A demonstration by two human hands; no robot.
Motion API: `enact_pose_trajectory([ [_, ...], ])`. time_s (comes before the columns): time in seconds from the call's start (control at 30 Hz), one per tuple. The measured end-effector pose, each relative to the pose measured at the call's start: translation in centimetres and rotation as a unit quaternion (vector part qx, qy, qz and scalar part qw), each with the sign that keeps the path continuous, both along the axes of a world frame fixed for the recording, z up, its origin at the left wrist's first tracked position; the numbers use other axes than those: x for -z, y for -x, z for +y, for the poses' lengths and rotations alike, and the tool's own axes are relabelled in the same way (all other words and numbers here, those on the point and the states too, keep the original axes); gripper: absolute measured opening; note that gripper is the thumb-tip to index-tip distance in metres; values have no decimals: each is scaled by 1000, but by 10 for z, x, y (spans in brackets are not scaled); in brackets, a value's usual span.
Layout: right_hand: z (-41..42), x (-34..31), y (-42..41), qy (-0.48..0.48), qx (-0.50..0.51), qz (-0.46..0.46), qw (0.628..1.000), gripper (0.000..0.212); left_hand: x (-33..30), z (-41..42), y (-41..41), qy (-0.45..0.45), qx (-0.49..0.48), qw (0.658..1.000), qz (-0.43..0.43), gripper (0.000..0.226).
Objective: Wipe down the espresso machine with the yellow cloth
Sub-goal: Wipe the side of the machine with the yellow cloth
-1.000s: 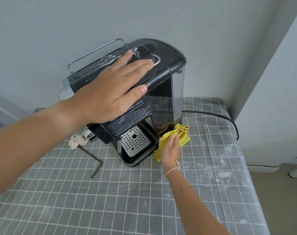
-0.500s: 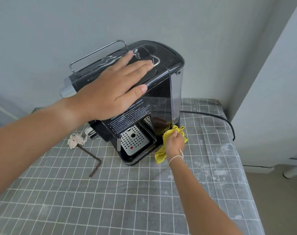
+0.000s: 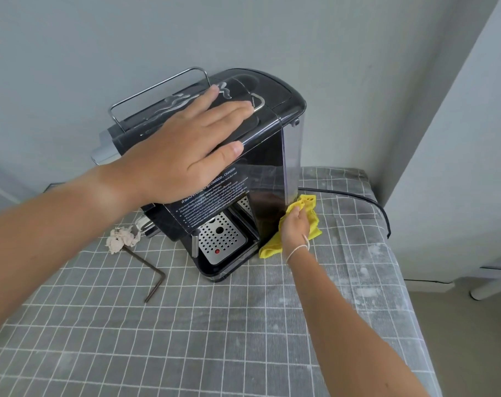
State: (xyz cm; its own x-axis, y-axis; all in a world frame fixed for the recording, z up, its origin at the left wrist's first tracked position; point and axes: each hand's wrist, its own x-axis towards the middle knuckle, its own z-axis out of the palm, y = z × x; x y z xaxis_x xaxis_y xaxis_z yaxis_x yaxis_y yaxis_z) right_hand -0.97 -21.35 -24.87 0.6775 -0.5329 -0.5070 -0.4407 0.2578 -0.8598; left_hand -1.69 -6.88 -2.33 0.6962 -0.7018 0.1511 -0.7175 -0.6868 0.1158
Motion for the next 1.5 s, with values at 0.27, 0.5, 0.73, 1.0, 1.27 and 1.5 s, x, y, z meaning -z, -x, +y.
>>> enact_pose_trajectory([
  [0.27,23,9,34,-53,-3,-5,999,47,-1,-2,1,-3,-1,1000,4,58],
  [0.5,56,6,27,-45,48,-85,994,50,-2,-2,3,1,-8,1000,17,56],
  [0.73,78,-64,28,137,44,-331,933,49,-2,-1,1,29,-8,999,39,54],
  [1.0,77,-91,31,198,-12,-422,884,48,-2,-1,-1,44,-7,998,51,54],
  [1.27,90,-91,46,154,-38,-415,896,48,-3,-2,0,45,-9,997,56,54],
  [1.5,74,-117,20,121,43,-402,907,47,0,0,-3,42,-3,998,47,55],
])
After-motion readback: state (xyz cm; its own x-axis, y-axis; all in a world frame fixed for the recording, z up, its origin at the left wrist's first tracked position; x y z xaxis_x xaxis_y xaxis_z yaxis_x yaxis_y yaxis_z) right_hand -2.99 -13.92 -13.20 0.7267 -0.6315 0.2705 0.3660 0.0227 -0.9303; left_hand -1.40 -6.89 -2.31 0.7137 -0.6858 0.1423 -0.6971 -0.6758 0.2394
